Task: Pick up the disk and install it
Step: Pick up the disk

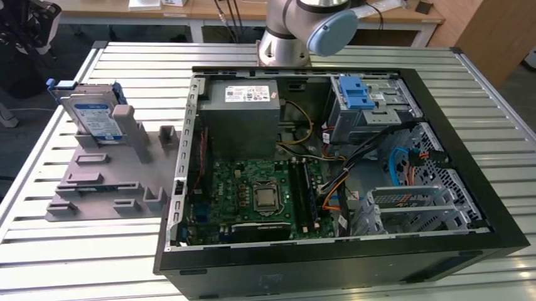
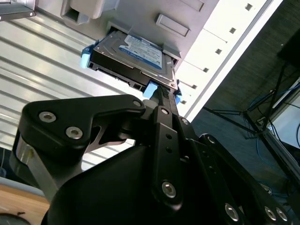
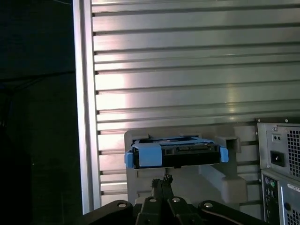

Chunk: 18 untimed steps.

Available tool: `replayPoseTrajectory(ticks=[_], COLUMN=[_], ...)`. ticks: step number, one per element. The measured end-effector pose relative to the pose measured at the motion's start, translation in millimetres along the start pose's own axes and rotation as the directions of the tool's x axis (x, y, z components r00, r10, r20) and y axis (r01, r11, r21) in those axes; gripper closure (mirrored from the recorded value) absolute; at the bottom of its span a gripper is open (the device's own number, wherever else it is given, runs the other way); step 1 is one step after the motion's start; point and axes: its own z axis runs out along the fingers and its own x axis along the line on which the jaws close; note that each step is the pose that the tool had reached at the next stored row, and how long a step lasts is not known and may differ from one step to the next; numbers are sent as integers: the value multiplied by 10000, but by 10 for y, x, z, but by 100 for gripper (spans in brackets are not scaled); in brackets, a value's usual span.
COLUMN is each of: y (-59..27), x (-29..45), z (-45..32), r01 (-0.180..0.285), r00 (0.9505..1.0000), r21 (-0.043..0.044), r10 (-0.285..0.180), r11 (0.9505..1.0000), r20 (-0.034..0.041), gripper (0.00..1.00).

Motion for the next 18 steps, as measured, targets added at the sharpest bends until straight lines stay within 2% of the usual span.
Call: replayPoseTrajectory(ticks=[4,9,13,18], y=[0,0,0,-1], x=[1,2,2,4], z=[-1,1,2,1], r01=[64,898,1581,2311], r00=[10000,9960,9874,9729], r21=[-1,-18,-28,-27], r10=[-64,-898,-1581,-2311], r11=[10000,9960,9874,9729], r20=[-3,-38,-66,-100], gripper=[89,89,89,89])
